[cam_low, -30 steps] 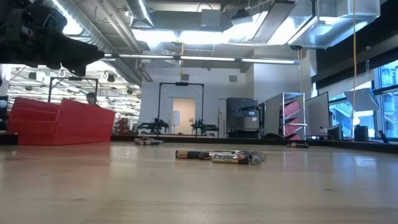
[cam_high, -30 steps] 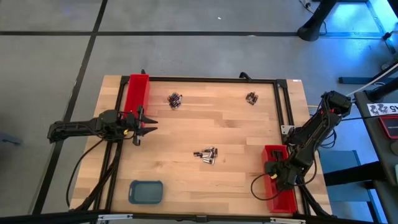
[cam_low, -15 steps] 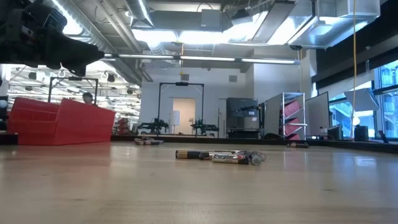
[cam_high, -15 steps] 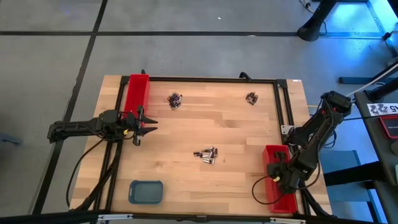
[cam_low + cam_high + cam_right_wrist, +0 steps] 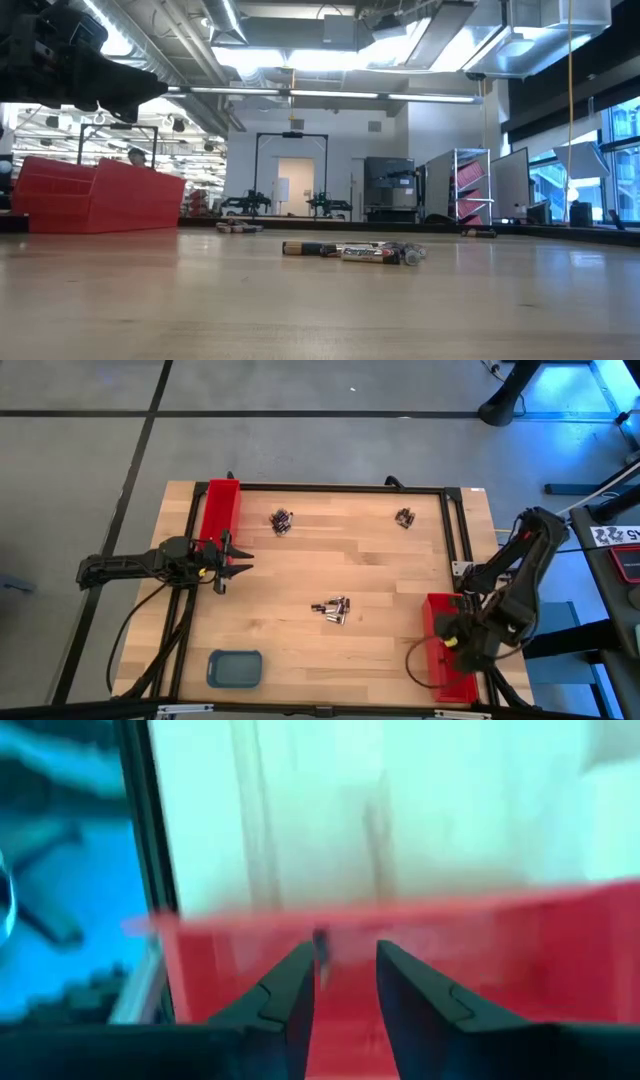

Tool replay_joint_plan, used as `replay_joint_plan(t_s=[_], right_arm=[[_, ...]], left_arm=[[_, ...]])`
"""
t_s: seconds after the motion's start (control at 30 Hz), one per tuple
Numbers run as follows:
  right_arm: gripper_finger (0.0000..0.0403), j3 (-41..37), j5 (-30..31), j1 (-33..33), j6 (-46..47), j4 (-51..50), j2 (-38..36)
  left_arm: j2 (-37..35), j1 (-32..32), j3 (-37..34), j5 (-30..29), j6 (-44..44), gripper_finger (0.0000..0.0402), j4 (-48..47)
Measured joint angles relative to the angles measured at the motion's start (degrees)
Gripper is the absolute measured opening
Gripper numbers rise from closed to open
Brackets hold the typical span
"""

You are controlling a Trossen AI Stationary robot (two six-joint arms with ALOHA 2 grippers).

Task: Sort batteries
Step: Put the small black battery into the bottom red bin

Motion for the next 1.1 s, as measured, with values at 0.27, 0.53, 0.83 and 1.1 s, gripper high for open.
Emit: replay_joint_plan(t_s=[0.27, 0.53, 0.83, 1.1], right_arm=[[0.0111, 4.0, 14.7, -14.0, -5.6, 1.4, 0.0], [0.0111, 4.0, 17.2, -30.9, -12.0, 13.5, 0.5], [0.0167, 4.0, 4.8, -44.5, -12.3, 22.0, 8.9], [0.0221, 4.0, -7.7, -46.1, 0.7, 25.1, 21.9]], left_arm=[[0.0, 0.0, 0.0, 0.0, 0.0, 0.0114, 0.0], [0.0, 0.0, 0.0, 0.0, 0.0, 0.0114, 0.0], [0.0, 0.0, 0.0, 0.0, 0.0, 0.0114, 0.0], [0.0, 0.0, 0.0, 0.0, 0.0, 0.0114, 0.0]])
